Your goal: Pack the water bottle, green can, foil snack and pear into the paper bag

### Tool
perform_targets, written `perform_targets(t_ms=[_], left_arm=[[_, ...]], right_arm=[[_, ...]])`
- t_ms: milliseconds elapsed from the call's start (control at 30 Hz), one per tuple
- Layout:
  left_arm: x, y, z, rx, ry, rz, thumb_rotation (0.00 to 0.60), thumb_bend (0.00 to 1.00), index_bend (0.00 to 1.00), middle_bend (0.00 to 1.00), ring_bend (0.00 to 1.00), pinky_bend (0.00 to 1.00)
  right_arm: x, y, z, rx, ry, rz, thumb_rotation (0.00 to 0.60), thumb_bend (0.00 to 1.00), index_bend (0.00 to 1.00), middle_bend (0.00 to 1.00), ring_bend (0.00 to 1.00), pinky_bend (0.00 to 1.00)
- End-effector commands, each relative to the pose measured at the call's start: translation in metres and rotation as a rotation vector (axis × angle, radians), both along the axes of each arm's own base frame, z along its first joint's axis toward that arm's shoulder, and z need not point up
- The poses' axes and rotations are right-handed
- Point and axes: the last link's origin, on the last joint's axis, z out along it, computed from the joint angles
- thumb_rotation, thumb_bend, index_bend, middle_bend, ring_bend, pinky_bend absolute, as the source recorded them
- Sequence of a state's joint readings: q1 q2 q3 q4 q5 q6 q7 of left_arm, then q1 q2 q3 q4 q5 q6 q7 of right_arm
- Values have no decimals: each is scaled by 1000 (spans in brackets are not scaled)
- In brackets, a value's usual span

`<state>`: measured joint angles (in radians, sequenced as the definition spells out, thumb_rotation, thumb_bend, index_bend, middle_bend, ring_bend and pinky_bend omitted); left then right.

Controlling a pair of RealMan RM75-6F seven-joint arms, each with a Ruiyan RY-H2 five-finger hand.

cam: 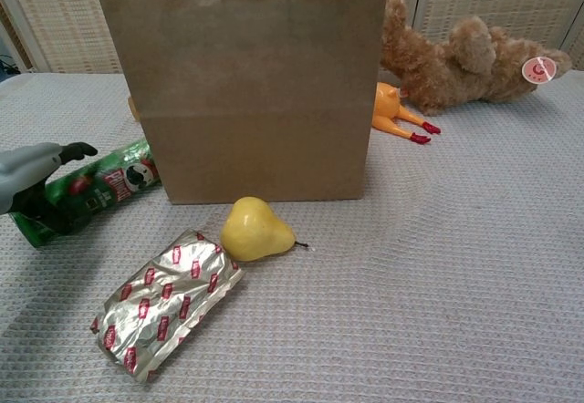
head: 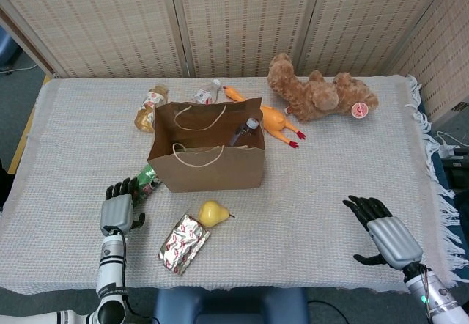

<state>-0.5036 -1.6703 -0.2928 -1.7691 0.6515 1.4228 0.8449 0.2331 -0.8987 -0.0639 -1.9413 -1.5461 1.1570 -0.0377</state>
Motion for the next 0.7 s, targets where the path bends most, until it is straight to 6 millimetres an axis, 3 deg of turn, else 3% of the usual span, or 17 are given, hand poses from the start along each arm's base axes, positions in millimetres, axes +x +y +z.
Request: perform_targets(t_ms=[33,367,533,700], left_arm=[[0,9,1,-1,36,17,600,349,0,0,0,0],[-5,14,-3,-49,72,61,600,349,0,0,0,0],[-8,34,-2,-67,148,51,600,349,0,0,0,0],[-17,41,-3,-104,195,94,600,350,0,0,0,0]], right_arm=[[0,0,0,1,0,-1,600,22,0,0,0,0],[-1,-1,1,1,-1,-5,600,22,0,0,0,0],[-1,-2,0,4,0,-7,600,22,0,0,0,0],[-2,-4,0,2,1,-15,600,22,0,0,0,0]])
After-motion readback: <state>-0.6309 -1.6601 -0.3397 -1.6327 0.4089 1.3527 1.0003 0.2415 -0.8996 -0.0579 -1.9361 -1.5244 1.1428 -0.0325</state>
